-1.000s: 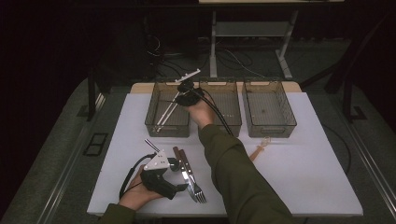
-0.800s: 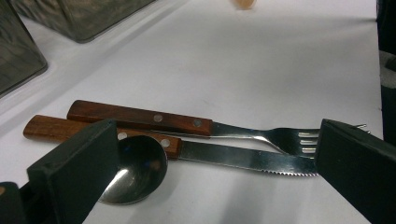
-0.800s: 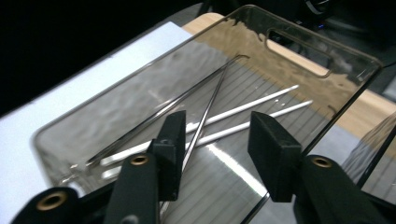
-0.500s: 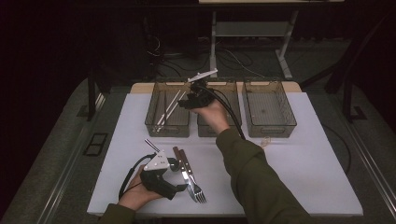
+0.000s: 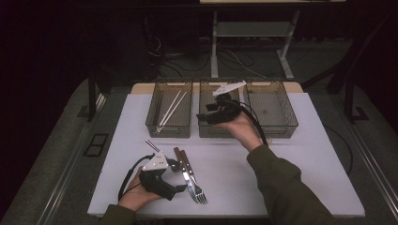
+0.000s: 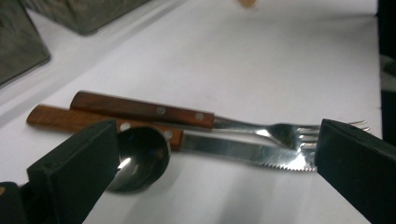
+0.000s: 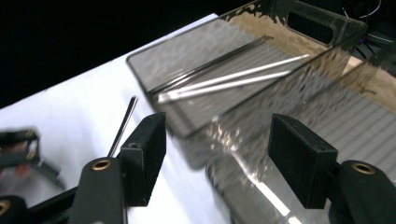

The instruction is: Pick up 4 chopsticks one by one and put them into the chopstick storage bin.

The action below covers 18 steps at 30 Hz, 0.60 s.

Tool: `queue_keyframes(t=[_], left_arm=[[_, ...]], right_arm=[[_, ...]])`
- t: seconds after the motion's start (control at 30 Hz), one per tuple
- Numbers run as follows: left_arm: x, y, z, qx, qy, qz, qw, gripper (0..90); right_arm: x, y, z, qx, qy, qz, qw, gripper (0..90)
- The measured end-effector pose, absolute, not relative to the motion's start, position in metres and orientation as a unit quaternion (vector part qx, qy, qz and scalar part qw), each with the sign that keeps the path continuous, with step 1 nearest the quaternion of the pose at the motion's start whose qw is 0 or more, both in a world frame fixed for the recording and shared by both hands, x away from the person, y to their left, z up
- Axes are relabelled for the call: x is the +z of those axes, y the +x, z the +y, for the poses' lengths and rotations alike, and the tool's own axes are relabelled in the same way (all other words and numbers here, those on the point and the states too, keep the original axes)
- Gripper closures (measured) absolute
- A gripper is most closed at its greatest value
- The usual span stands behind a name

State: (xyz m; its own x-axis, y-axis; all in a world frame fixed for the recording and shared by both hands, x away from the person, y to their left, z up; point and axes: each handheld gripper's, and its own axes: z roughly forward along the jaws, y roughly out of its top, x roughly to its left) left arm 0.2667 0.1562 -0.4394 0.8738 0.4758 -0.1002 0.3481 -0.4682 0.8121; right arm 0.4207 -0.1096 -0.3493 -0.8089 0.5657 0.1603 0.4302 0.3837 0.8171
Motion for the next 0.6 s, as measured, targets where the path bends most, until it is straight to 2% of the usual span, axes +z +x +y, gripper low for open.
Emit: queue_keyframes(t=[0.6], left_arm=[[-0.439, 0.266, 0.158, 0.070, 0.850, 0.252, 0.456, 0.0]], right_arm=[[-0.363, 0.362, -0.177, 0.492, 0.279, 0.822, 0.061, 35.9]])
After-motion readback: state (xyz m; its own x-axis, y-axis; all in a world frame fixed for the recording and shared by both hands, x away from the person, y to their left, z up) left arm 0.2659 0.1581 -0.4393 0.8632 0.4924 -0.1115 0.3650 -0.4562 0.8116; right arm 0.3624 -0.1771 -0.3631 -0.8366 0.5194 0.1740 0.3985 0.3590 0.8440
